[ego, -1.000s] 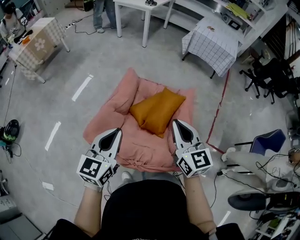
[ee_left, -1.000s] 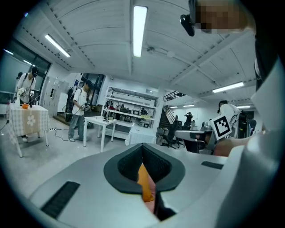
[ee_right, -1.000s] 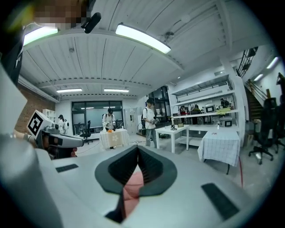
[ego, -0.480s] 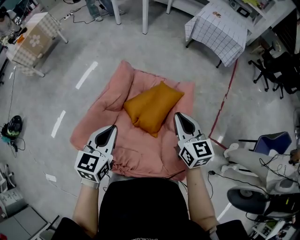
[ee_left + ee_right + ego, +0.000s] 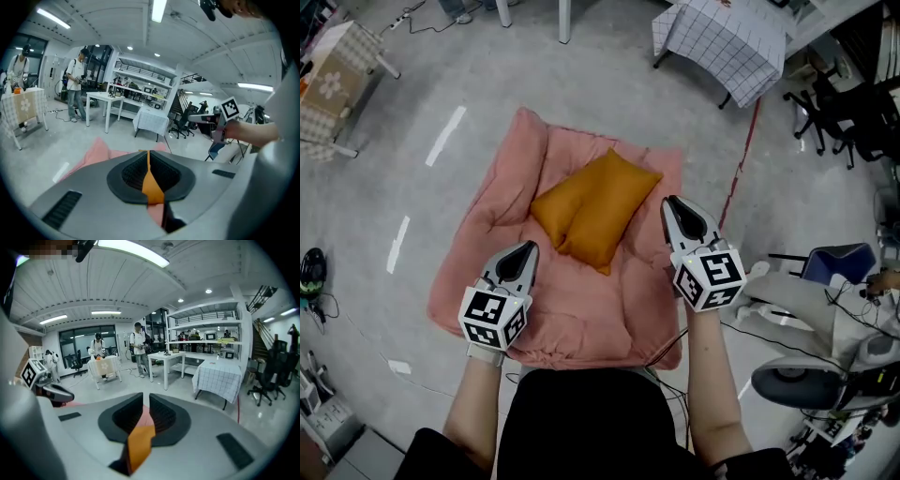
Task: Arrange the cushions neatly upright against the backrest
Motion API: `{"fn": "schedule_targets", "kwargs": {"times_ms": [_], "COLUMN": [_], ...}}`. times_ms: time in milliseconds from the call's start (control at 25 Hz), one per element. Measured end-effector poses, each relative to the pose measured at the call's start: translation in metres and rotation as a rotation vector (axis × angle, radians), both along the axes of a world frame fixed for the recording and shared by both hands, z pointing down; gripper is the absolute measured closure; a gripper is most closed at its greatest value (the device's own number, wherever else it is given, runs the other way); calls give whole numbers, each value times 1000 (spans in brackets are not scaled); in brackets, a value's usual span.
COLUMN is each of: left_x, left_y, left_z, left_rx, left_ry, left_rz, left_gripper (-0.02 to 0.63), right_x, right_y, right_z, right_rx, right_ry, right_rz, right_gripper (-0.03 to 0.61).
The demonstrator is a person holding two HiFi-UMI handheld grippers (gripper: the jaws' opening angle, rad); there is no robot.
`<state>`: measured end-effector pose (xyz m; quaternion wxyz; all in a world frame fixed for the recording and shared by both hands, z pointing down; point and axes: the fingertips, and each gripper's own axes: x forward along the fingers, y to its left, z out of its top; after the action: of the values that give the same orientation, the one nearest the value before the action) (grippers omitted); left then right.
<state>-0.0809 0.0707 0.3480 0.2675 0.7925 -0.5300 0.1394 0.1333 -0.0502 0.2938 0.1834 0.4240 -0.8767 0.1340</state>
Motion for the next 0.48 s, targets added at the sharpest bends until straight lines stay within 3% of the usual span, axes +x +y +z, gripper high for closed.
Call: {"fn": "schedule_targets", "kwargs": {"times_ms": [280,480], "left_x": [4,15], "left_y": [-29,-32], "left_z": [81,138], "left_rx": [-121,-220], "left_ry": [37,42], "left_rz": [110,182], "left_gripper": [594,518], "right_x": [-7,-5], "right_y": [-20,-6], "right_z": [80,144], "right_rx": [-242,-405], "right_ry": [-3,7], "right_rz": [105,174], "right_gripper": [428,354]}}
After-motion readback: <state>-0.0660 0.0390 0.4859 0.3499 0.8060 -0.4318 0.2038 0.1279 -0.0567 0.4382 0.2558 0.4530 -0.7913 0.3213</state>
